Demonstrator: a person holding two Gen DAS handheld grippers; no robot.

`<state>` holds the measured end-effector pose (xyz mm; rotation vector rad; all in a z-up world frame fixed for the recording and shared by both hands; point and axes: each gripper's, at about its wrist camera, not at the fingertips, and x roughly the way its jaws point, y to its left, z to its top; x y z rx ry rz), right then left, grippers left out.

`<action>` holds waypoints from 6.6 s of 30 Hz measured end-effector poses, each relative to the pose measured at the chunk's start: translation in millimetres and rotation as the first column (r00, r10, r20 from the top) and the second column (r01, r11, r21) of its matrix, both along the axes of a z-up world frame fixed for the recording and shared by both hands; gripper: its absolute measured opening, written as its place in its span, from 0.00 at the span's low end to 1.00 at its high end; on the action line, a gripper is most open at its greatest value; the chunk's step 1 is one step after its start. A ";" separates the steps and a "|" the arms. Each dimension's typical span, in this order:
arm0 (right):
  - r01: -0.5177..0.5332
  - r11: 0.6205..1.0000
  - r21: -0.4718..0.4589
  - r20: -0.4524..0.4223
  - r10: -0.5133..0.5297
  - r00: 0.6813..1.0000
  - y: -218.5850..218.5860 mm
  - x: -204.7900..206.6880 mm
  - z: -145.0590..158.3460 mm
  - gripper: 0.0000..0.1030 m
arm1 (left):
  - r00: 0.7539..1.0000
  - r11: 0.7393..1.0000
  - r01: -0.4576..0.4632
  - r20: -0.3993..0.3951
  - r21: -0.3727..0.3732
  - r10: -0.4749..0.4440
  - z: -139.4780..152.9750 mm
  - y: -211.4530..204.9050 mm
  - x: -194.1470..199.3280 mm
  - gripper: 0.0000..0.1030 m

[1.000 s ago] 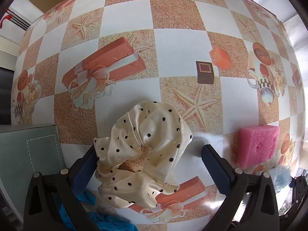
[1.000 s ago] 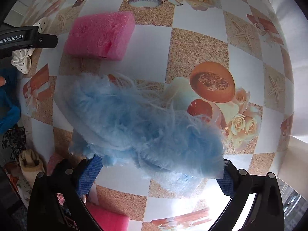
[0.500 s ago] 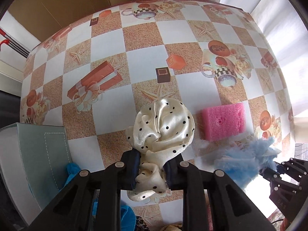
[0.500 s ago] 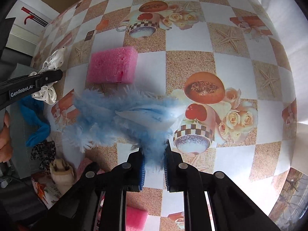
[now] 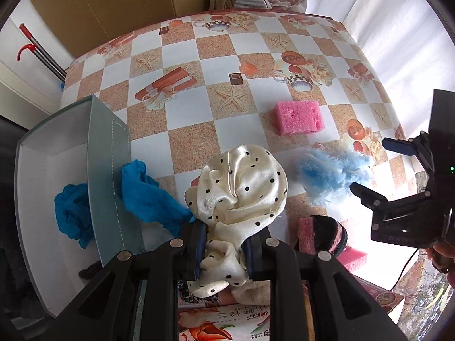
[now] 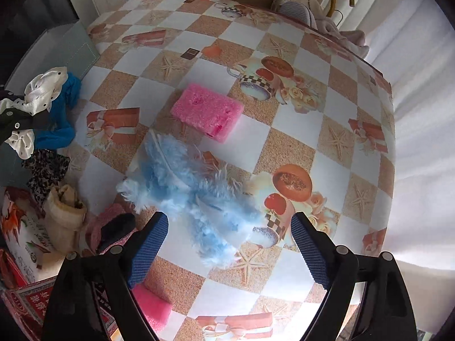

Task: Organize soft objects
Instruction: 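Carry the scrunchie and fluffy piece with both tools over the white box, then open both tools to drop the scrunchie and fluffy piece into the box, then grasp the pink-and-black knit item with the right tool while the left tool reaches toward the blue glove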

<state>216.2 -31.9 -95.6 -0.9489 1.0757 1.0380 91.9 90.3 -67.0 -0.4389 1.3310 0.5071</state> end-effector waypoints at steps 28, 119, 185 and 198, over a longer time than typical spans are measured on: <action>0.565 0.825 0.033 -0.447 -0.494 0.746 -99.6 6.0 74.1 0.27 | 0.995 0.993 0.101 0.000 -0.056 -0.101 50.1 -73.6 -86.8 0.24; 0.088 0.994 0.057 -0.431 -0.055 0.901 197.7 -248.7 107.3 0.27 | 0.918 0.917 -0.395 0.005 0.051 0.396 32.2 97.8 -246.2 0.24; 0.232 0.866 -0.442 -0.427 -0.431 0.795 27.8 -22.9 -52.0 1.00 | 0.994 0.992 -0.076 -0.084 -0.104 0.067 -4.4 14.3 -47.4 1.00; 0.108 0.880 -0.463 -0.324 -0.282 0.903 27.3 -39.8 -96.3 1.00 | 0.946 0.988 -0.144 -0.299 -0.047 0.124 -91.7 36.1 17.0 1.00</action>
